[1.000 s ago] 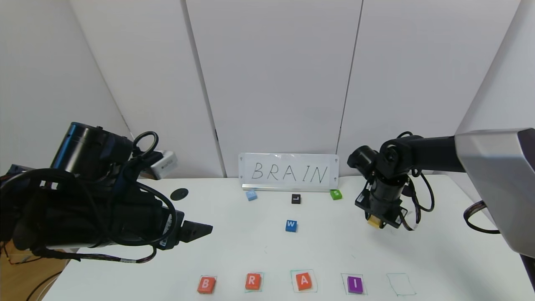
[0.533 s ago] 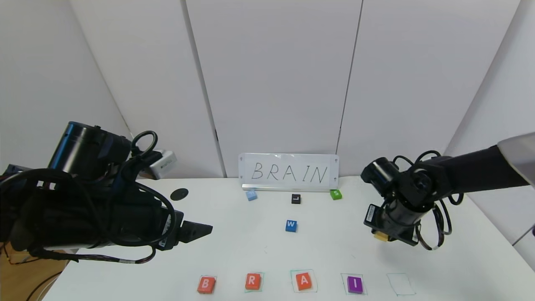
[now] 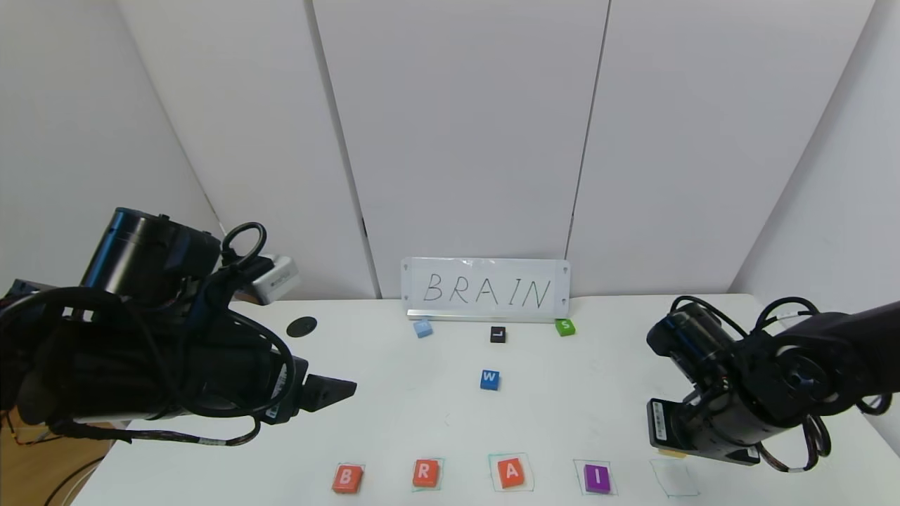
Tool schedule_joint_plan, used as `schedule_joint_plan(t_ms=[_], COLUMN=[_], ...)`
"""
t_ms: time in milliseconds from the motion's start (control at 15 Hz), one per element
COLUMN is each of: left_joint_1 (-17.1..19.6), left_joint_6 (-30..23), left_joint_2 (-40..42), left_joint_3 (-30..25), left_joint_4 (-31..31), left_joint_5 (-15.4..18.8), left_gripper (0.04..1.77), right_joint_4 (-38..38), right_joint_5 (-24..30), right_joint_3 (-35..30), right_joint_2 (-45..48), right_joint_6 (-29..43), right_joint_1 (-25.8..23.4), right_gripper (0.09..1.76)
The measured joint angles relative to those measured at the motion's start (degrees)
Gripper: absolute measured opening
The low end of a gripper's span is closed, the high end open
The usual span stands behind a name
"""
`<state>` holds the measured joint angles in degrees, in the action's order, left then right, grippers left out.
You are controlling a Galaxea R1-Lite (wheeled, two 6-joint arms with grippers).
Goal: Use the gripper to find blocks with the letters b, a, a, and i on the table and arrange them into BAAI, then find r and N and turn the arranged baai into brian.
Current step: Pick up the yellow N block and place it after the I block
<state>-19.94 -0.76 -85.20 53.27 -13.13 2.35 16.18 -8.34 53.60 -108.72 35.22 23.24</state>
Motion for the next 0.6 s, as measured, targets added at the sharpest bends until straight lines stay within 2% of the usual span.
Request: schedule_joint_plan(t_ms=[267, 600], left_joint_1=[-0.09, -0.06], left_joint_6=[0.0, 0.0], left_joint_2=[-0.02, -0.05], left_joint_3=[-0.07, -0.09], left_joint_4=[0.0, 0.02], left_joint_5=[0.0, 0.0], left_gripper=[1.72, 1.72], right_joint_4=[-9.25, -11.45], right_joint_5=[0.79, 0.79], right_joint_3=[-8.16, -13.25], right_joint_2=[1.74, 1.91], right_joint_6=[-7.39, -13.68], right_joint_1=[0.0, -0.98], right_gripper=[0.55, 0.55])
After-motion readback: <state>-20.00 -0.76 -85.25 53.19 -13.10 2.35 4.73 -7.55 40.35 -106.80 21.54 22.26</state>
